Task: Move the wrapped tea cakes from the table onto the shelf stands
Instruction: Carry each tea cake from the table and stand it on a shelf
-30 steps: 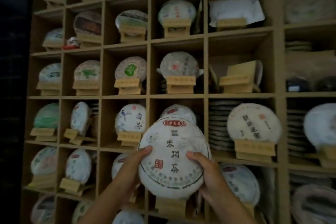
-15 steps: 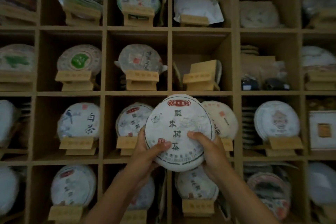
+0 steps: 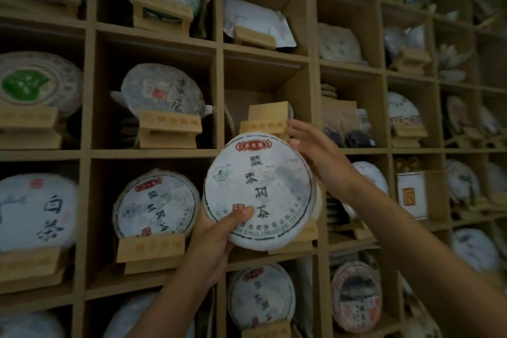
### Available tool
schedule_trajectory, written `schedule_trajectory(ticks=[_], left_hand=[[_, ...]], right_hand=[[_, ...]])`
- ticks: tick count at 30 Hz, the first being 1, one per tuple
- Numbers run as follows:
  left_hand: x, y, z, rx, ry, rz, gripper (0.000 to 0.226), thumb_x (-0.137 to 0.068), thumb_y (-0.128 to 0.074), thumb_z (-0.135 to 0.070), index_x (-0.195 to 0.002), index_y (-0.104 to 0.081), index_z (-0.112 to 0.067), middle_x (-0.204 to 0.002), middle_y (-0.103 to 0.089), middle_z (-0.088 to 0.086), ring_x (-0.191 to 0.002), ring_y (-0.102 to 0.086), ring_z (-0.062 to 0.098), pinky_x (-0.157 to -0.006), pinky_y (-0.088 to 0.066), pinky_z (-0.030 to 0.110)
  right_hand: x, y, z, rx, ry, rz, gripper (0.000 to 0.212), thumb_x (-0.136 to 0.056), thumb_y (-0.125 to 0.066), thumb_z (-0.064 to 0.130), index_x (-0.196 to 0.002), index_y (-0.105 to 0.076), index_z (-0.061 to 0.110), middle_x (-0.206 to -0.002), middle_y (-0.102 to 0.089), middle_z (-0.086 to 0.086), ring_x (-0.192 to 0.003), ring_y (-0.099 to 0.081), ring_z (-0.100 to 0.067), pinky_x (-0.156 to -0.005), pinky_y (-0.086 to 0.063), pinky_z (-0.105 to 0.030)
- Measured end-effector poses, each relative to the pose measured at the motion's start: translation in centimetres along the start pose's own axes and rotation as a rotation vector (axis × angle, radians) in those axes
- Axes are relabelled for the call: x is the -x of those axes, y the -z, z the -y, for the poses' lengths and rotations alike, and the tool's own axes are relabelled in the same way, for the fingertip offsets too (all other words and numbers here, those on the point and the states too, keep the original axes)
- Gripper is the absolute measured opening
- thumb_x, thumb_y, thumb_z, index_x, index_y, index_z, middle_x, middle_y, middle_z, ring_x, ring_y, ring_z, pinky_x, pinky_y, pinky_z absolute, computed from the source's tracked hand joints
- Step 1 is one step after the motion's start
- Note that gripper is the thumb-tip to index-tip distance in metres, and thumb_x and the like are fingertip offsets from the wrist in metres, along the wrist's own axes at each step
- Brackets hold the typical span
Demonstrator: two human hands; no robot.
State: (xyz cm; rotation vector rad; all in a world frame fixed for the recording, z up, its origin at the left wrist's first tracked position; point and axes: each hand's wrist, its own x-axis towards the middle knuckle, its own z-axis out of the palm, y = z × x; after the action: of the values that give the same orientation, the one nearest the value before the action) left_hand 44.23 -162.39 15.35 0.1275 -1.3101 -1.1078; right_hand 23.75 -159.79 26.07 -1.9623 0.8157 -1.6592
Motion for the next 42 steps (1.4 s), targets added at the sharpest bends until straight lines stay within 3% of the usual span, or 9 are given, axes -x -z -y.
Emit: schedule_trajectory(ticks=[4,11,14,24,29,32,36,39,42], left_hand=[[-0.2,0.6,0.2,0.082,0.023,0.023,0.062,-0.07,-0.075,-0.002,-0.127,-0.062,-0.025,-0.123,-0.07,0.007,-0.11,-0.068,0.023,-0.074,-0.059,0.032],[-0.6,0.9,-1.2,0.113,-0.012,0.004,0.072,-0.071,-0.075,-0.004,-0.137,-0.052,-0.02,-0.124,-0.069,0.007,-0.11,-0.068,0.025,-0.069,-0.06,0.036],[-0.7,0.8,-1.6,0.14,-0.045,-0.01,0.072,-0.071,-0.075,-0.005,-0.137,-0.051,-0.02,-0.125,-0.068,0.008,-0.111,-0.067,0.025,-0.071,-0.06,0.036],[-3.9,0.5,-3.3,0.052,0.016,0.124,0.07,-0.067,-0.082,-0.016,-0.131,-0.058,-0.026,-0.125,-0.069,0.006,-0.114,-0.066,0.024,-0.077,-0.059,0.034],[-7.9,-1.1,-4.1,-0.295,0.103,0.22,0.071,-0.065,-0.085,-0.039,-0.13,-0.058,-0.032,-0.123,-0.07,-0.001,-0.112,-0.067,0.021,-0.086,-0.058,0.042],[-11.5,-2.0,-5.5,-0.427,0.138,0.1,0.072,-0.062,-0.079,-0.059,-0.125,-0.058,-0.031,-0.119,-0.07,0.0,-0.105,-0.069,0.022,-0.081,-0.06,0.043],[-17.7,-2.0,-7.6,-0.54,-0.109,-0.103,0.018,-0.089,-0.066,-0.036,-0.105,-0.059,-0.039,-0.115,-0.061,-0.008,-0.105,-0.061,0.011,-0.069,-0.054,0.024],[-21.6,-1.8,-7.2,-0.833,-0.169,-0.113,0.036,-0.091,-0.065,-0.025,-0.123,-0.053,-0.037,-0.119,-0.054,-0.008,-0.105,-0.054,0.012,-0.068,-0.041,0.02],[-24.3,-2.1,-4.8,-0.967,-0.047,-0.057,0.057,-0.094,-0.062,-0.025,-0.145,-0.037,-0.025,-0.133,-0.048,0.003,-0.109,-0.052,0.018,-0.072,-0.042,0.022]], right_hand=[[-1.0,-1.3,0.8,-0.071,-0.026,0.154,0.043,-0.085,-0.065,0.035,-0.128,-0.062,0.034,-0.131,-0.064,0.003,-0.12,-0.062,-0.02,-0.1,-0.051,-0.042],[0.9,-4.8,-1.2,-0.387,0.009,-0.11,0.043,-0.081,-0.06,0.028,-0.123,-0.064,0.023,-0.13,-0.062,-0.007,-0.11,-0.067,-0.027,-0.081,-0.06,-0.038],[1.8,-5.5,-2.2,-0.394,-0.003,-0.141,0.054,-0.08,-0.063,0.027,-0.134,-0.055,0.023,-0.127,-0.066,-0.009,-0.112,-0.067,-0.029,-0.088,-0.058,-0.047],[1.5,-4.5,-2.1,-0.469,0.001,0.033,0.049,-0.082,-0.069,0.013,-0.13,-0.058,0.019,-0.127,-0.068,-0.01,-0.116,-0.066,-0.028,-0.086,-0.059,-0.04],[0.7,-1.4,-1.7,-0.436,0.134,-0.12,0.05,-0.078,-0.071,0.008,-0.126,-0.06,0.019,-0.123,-0.07,-0.009,-0.113,-0.067,-0.027,-0.088,-0.059,-0.042],[0.4,1.4,-1.9,-0.372,0.157,-0.195,0.053,-0.076,-0.072,0.012,-0.126,-0.06,0.02,-0.121,-0.071,-0.008,-0.111,-0.068,-0.027,-0.085,-0.06,-0.043],[-0.3,6.0,-2.3,-0.364,0.212,-0.246,0.05,-0.08,-0.073,0.011,-0.127,-0.061,0.022,-0.123,-0.07,-0.009,-0.112,-0.068,-0.028,-0.084,-0.06,-0.043],[-0.9,9.4,-2.6,-0.365,0.223,-0.301,0.053,-0.08,-0.073,0.012,-0.13,-0.06,0.02,-0.125,-0.069,-0.009,-0.115,-0.066,-0.03,-0.086,-0.059,-0.047],[-1.4,12.1,-2.8,-0.34,0.232,-0.33,0.053,-0.081,-0.069,0.012,-0.133,-0.058,0.018,-0.126,-0.068,-0.009,-0.116,-0.065,-0.031,-0.087,-0.058,-0.05]])
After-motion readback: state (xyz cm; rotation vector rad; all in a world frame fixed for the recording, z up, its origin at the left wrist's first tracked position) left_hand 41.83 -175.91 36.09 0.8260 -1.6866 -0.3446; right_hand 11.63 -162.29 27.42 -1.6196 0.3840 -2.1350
